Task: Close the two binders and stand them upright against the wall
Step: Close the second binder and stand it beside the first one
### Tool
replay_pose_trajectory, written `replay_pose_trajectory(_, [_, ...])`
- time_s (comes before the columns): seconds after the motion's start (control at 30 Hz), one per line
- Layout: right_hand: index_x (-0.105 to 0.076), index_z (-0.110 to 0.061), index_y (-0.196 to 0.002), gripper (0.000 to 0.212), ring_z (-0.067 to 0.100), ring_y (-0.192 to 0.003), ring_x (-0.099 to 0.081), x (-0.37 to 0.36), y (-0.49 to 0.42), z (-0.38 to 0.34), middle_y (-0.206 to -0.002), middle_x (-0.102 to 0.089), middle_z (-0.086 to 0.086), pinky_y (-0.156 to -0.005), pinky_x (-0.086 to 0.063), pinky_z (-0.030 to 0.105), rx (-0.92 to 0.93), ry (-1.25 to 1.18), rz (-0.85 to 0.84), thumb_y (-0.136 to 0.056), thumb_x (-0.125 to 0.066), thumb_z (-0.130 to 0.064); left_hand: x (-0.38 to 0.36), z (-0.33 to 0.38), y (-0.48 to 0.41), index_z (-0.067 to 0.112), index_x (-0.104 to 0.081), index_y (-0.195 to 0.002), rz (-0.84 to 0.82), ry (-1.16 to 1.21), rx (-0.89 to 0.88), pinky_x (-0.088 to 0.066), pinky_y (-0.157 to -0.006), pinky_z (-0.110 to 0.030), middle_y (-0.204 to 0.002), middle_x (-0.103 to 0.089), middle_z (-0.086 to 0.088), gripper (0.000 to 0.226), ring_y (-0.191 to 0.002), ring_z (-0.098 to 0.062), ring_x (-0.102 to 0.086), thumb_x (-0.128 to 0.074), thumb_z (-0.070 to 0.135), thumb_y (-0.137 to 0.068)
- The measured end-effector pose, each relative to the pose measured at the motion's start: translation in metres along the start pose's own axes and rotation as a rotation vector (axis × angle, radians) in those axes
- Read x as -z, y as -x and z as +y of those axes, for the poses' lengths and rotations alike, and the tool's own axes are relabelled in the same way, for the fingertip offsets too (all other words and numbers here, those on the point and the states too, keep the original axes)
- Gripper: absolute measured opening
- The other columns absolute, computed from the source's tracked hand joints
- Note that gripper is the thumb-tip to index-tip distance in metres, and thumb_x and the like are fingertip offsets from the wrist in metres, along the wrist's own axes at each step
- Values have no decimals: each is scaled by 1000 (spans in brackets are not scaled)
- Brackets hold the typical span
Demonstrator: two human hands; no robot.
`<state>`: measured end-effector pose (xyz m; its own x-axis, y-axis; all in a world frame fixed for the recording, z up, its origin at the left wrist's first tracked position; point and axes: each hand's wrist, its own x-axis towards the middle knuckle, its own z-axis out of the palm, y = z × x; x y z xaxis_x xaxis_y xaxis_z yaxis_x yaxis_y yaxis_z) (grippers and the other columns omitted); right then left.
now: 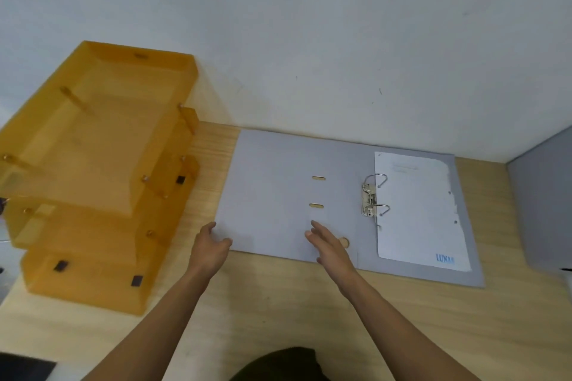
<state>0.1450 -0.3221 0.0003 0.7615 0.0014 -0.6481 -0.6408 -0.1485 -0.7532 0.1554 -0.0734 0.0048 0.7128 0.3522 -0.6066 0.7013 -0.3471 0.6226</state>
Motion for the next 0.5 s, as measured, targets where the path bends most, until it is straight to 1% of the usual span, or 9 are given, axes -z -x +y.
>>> replay_pose_trajectory(0.07, [-42, -31, -153, 56, 15, -147, -39, -5, -3, 2, -159, -42, -4, -122, -31, 47, -16, -5, -10, -99, -54, -44, 2, -1, -7, 9, -34, -153, -13, 28, 53, -45, -102, -41, -149, -50, -12, 64, -133, -34, -51, -60, 12, -94])
replay_pose_trajectory(0.13, [-42, -31, -153, 56, 15, -147, -38, -6, -5, 2, -160, -42, -5, -123, -30, 47, -24, -13, -5, -99, -54, -44, 3, -2, -14, 9, -36, -152, -15, 46, 68, -49, -102, -44, -144, -55, -13, 67, -127, -34, -56, -64, 16, -91])
replay_pose_trajectory(0.2, [-41, -31, -153, 57, 15, -148, -37, -7, -6, 1, -160, -41, -6, -123, -30, 47, -25, -4, -6, -100, -53, -45, 5, -4, -22, 11, -34, -153, -3, 45, 79, -49, -104, -50, -146, -53, -15, 73, -128, -36, -56, -67, 22, -88])
replay_pose_trajectory(0.3, [-40, -30, -154, 58, 15, -149, -36, -8, -5, -1, -161, -39, -6, -124, -29, 46, -28, 12, -11, -100, -52, -46, 6, 0, -26, 9, -33, -154, 16, 51, 107, -47, -107, -49, -151, -49, -16, 76, -132, -37, -53, -70, 28, -90])
replay_pose_trajectory(0.33, [-40, -30, -155, 58, 14, -149, -35, -9, -5, -1, -162, -38, -6, -124, -28, 46, -29, 15, -14, -100, -52, -46, 7, 3, -25, 8, -34, -153, 18, 63, 109, -48, -106, -47, -152, -48, -16, 76, -132, -37, -53, -70, 29, -91])
replay_pose_trajectory(0.4, [-40, -30, -155, 59, 14, -149, -34, -10, -4, -3, -162, -38, -7, -124, -28, 46, -29, 14, -29, -100, -52, -47, 11, 7, -24, 6, -38, -151, 12, 80, 111, -47, -99, -41, -152, -47, -16, 70, -132, -36, -53, -69, 29, -93])
replay_pose_trajectory(0.47, [-42, -32, -153, 59, 13, -149, -35, -11, -3, -8, -161, -39, -9, -124, -28, 47, -25, 14, -46, -98, -52, -50, 17, 13, -22, 6, -47, -146, -14, 94, 81, -48, -93, -37, -144, -55, -14, 60, -126, -33, -57, -67, 30, -94])
replay_pose_trajectory(0.5, [-43, -32, -152, 58, 13, -149, -35, -13, -2, -11, -160, -40, -10, -124, -28, 48, -17, 12, -53, -98, -52, -52, 20, 14, -21, 7, -52, -142, -35, 105, 53, -50, -93, -37, -139, -60, -12, 55, -120, -31, -60, -66, 31, -95])
